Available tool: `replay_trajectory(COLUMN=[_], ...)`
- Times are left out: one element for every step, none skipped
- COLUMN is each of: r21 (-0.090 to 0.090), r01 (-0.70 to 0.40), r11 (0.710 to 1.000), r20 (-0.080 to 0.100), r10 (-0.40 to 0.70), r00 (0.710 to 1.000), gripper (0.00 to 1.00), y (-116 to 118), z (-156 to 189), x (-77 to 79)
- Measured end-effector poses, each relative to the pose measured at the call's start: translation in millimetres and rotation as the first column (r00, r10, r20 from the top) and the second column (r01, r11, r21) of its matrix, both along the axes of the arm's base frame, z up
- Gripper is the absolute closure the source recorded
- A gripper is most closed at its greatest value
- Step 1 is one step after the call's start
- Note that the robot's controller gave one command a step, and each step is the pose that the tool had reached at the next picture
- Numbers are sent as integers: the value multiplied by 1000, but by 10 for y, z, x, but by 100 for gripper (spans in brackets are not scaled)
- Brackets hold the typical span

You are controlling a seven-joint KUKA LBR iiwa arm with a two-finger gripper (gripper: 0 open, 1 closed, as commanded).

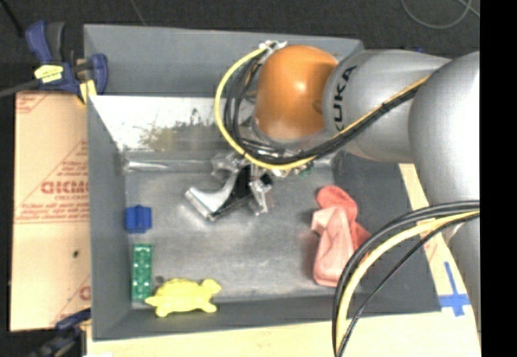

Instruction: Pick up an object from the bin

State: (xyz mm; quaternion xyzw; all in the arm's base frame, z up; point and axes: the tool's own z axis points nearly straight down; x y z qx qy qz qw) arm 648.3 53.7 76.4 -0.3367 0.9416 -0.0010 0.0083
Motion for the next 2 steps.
replay_trajectory(r21=[0,1], r01=[1,1], r11=[1000,1000], r20=[0,-1], r10=[-1,-1], r00=[1000,1000], gripper=[100,100], y=[0,0], z=[0,27], x=[0,-7])
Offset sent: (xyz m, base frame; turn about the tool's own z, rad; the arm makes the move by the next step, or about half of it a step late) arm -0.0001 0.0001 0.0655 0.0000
